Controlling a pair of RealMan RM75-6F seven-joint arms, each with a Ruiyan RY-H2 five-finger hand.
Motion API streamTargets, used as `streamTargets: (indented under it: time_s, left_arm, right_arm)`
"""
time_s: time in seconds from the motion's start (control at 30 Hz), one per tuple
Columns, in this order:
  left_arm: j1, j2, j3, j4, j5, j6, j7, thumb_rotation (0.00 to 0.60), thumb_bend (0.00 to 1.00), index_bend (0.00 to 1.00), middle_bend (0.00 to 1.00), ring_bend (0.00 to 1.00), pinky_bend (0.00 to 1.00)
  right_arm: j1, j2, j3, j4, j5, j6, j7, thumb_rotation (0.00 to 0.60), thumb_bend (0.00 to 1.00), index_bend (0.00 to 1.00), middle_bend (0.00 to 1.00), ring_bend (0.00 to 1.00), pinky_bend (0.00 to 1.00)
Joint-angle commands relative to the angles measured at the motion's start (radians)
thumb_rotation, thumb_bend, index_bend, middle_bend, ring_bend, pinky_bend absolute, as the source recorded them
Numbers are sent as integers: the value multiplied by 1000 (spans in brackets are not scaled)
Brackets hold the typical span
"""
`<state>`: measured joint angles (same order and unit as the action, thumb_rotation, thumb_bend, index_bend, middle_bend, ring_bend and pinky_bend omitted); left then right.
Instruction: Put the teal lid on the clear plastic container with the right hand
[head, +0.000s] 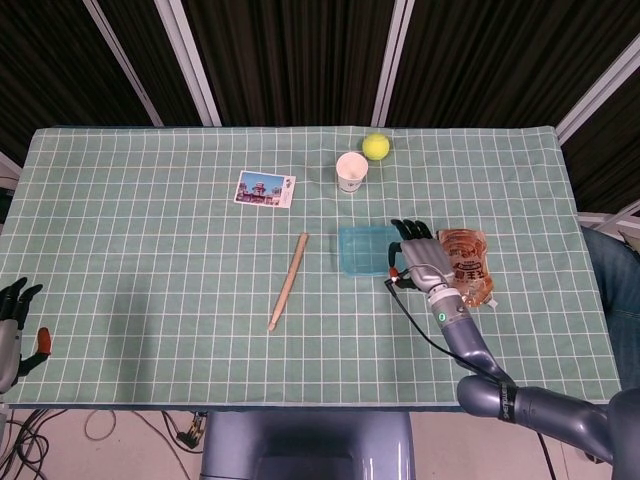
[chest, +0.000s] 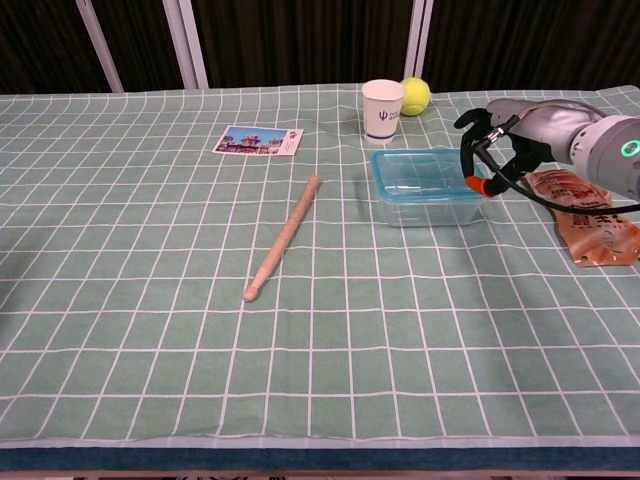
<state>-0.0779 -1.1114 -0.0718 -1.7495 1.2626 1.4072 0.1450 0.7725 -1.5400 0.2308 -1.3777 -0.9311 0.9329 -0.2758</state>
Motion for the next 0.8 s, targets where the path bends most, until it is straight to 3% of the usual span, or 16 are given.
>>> streamTargets:
  time_s: [0.03,0.8]
  left_arm:
    - [0,1,0,0,0,0,-1,600,568,115,0,0,0]
    - [-1,0,-4,2,-11,-2,2,600,568,114,0,0,0]
  right_arm:
    - [4,-6,2,8,5,-6,-3,600,472,675,94,0,0]
    - [11,-37,0,77,8,-53,16,600,472,684,94,0,0]
